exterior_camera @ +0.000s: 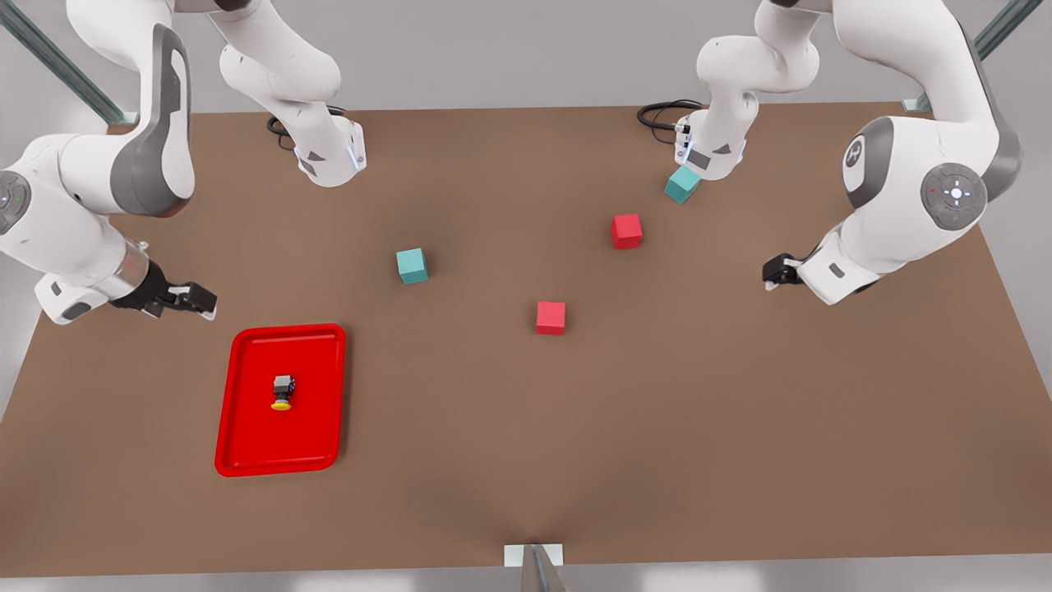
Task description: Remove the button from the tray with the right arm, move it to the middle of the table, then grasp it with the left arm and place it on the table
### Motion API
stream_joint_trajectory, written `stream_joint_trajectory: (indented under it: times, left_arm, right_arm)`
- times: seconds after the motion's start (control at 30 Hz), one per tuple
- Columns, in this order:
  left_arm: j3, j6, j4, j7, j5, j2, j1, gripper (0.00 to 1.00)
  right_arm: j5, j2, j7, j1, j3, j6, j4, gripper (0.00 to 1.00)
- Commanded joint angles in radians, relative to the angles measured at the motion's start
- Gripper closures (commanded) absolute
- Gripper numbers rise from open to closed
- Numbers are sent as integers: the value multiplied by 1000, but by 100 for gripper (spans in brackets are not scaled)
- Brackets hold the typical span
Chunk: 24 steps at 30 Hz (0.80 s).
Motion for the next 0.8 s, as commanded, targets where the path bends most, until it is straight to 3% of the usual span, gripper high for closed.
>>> stream_joint_trajectory:
  times: [0.0,0.2,0.37,0.4,0.77]
  left_arm:
    - [0,9,0,9,1,-1,0,0]
    - [1,14,8,-16,10,10,-9,0]
    - [-6,-49,110,-8,21,45,24,0]
    - [-5,-57,158,2,14,58,29,0]
    - [4,-20,156,-16,21,191,46,0]
  right_arm:
    - [1,1,10,-5,0,24,0,0]
    - [8,167,14,-11,-1,32,50,0]
    - [15,343,16,6,0,44,111,0]
    - [1,434,16,34,2,39,158,0]
    - [-24,544,-122,9,-4,162,145,0]
